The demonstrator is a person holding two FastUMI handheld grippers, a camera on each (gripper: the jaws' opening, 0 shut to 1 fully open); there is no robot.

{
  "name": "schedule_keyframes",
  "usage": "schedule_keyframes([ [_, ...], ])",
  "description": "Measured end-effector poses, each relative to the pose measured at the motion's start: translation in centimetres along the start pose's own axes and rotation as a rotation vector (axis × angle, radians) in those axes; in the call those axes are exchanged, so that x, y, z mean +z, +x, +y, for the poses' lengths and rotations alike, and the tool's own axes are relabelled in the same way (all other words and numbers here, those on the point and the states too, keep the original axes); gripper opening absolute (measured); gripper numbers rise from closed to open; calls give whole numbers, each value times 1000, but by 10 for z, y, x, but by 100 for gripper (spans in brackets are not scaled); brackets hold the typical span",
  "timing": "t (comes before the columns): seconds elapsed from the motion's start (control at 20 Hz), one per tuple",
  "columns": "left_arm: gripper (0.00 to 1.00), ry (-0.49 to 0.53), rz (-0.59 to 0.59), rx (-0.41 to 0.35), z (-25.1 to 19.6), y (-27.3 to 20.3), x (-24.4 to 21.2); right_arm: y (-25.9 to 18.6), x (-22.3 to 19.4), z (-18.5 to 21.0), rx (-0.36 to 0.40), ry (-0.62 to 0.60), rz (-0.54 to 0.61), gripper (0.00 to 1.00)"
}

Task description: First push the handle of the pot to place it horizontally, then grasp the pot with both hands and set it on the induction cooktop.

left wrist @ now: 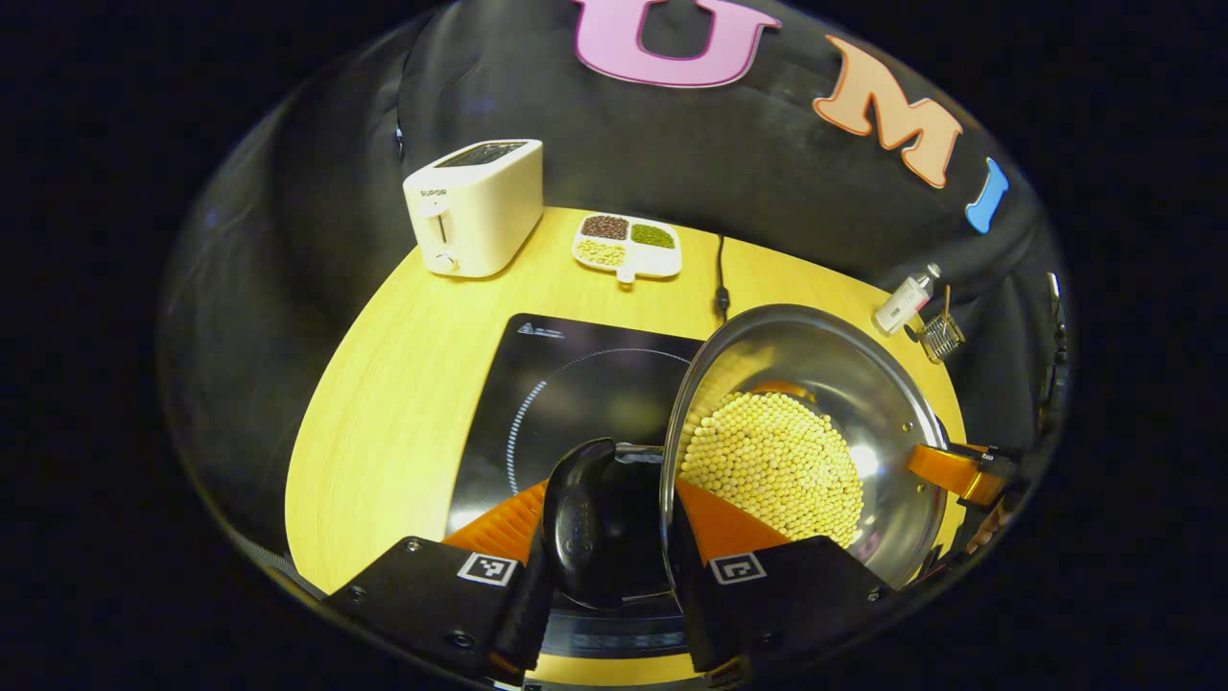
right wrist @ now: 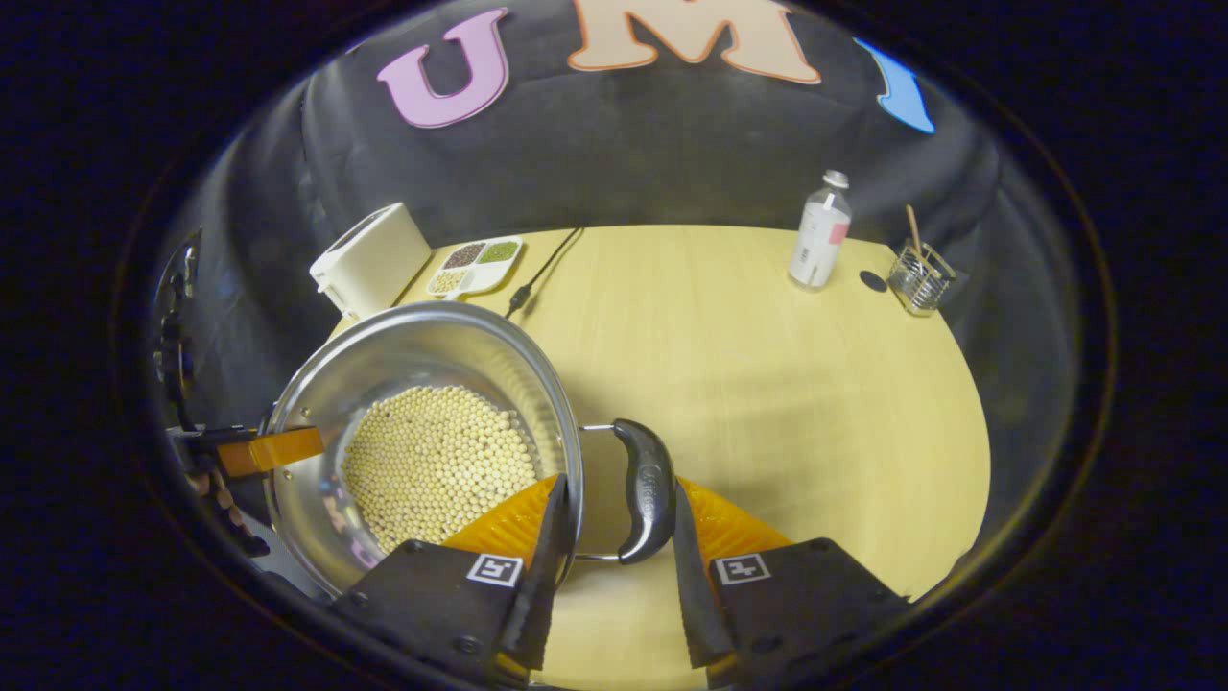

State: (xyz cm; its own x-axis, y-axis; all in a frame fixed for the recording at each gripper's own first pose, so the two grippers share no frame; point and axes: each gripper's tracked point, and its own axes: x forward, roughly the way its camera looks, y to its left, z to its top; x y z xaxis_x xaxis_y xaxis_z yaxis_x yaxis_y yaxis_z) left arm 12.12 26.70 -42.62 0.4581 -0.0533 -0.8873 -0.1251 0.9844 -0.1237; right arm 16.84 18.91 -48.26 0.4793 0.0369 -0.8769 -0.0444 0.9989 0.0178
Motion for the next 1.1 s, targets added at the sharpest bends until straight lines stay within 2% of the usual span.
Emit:
schedule_keyframes([
  [0.2,58,4,40,-39,44,18,2,8,-10,45,-66,-10,40,54],
  [0.3,59,6,3,-54,60,24,12,14,-11,59,-79,-23,31,55],
  [0.35,59,6,-15,-65,63,26,17,17,-7,64,-90,-19,25,58],
  [0.4,59,20,-21,-65,66,27,20,18,-6,67,-95,-11,41,55],
  [0.5,58,36,-23,-66,70,30,24,23,-2,72,-119,1,50,58],
  [0.55,59,35,-34,-67,71,31,27,25,-1,73,-138,-2,50,55],
  [0.7,59,45,-49,-64,77,32,30,28,2,78,-172,-41,31,55],
  [0.9,60,55,-66,-67,79,33,33,30,2,81,-180,-33,25,55],
  [0.95,60,55,-69,-64,79,34,34,29,1,81,-180,-37,22,59],
  [1.0,60,59,-65,-60,80,34,34,28,2,81,-177,-39,18,55],
  [1.1,60,67,-56,-57,80,34,32,29,2,81,-162,-31,16,55],
])
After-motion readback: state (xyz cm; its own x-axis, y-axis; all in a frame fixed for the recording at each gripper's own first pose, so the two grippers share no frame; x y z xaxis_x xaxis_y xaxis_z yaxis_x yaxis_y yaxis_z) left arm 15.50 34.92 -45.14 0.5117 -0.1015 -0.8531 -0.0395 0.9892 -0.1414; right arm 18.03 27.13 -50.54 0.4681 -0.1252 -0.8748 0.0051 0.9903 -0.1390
